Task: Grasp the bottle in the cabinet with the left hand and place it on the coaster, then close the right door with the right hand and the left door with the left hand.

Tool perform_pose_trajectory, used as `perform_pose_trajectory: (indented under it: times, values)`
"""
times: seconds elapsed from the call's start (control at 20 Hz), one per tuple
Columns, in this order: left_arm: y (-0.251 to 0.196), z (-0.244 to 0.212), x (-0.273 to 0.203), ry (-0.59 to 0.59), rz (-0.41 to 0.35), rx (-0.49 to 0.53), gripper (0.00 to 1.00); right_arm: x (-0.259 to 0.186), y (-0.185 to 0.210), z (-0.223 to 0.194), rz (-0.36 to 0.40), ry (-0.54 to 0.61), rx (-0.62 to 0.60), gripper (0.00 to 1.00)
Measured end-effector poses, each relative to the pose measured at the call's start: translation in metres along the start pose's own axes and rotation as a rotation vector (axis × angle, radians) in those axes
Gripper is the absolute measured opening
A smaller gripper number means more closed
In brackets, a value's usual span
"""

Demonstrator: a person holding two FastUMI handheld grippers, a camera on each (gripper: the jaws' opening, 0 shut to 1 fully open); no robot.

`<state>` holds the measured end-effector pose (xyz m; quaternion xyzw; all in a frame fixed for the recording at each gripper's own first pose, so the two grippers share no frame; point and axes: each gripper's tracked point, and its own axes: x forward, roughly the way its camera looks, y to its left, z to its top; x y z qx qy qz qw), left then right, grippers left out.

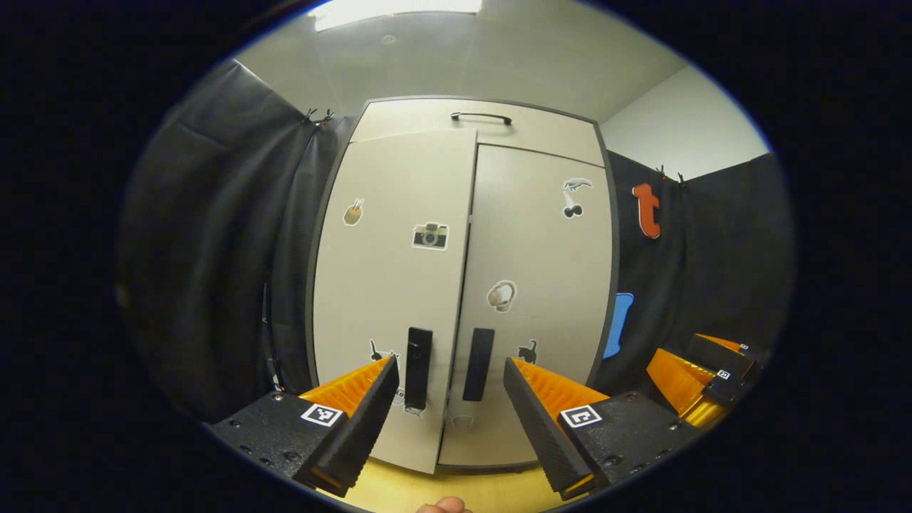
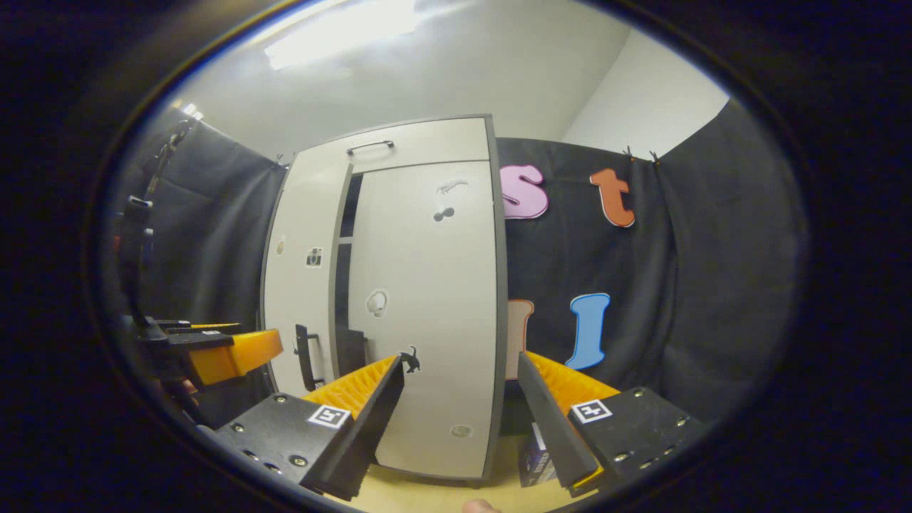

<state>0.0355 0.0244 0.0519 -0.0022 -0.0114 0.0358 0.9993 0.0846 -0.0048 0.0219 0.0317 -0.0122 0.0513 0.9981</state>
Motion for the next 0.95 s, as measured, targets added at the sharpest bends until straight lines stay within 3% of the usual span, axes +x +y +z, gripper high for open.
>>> perform_pose_trajectory:
  times: [0.05, 0.1, 0.15, 0.25, 0.4, 0.6, 0.7, 0.85, 0.9, 0.95]
  values:
    - [-0.010, 0.002, -0.002, -0.006, -0.002, 0.003, 0.95, -0.002, -0.008, 0.003, 0.000, -0.002, -0.001, 0.96]
    - [-0.021, 0.003, -0.003, -0.012, -0.002, 0.006, 0.95, -0.004, -0.018, 0.005, 0.000, -0.005, 0.000, 0.92]
    - [-0.032, 0.001, -0.005, -0.009, -0.005, 0.006, 0.95, -0.005, -0.027, 0.005, -0.003, -0.001, -0.003, 0.97]
    - [-0.059, -0.001, -0.006, -0.012, -0.024, 0.006, 0.95, -0.008, -0.052, 0.007, -0.010, 0.003, -0.019, 0.93]
    - [-0.103, -0.004, -0.003, -0.035, -0.042, 0.003, 0.95, -0.012, -0.091, 0.014, -0.016, -0.007, -0.021, 0.97]
    - [-0.173, -0.020, 0.009, -0.062, -0.079, -0.052, 0.96, -0.018, -0.160, 0.009, -0.043, -0.005, -0.054, 0.93]
    - [-0.207, -0.038, 0.020, -0.060, -0.095, -0.081, 0.96, -0.018, -0.191, 0.000, -0.043, -0.017, -0.064, 0.97]
    - [-0.251, -0.078, 0.036, -0.053, -0.114, -0.121, 0.96, -0.015, -0.243, -0.030, -0.053, -0.001, -0.048, 0.93]
    - [-0.261, -0.092, 0.041, -0.062, -0.106, -0.125, 0.96, -0.013, -0.260, -0.040, -0.060, -0.004, -0.047, 0.97]
    - [-0.267, -0.104, 0.047, -0.089, -0.091, -0.139, 0.96, -0.013, -0.277, -0.051, -0.060, -0.019, -0.048, 0.93]
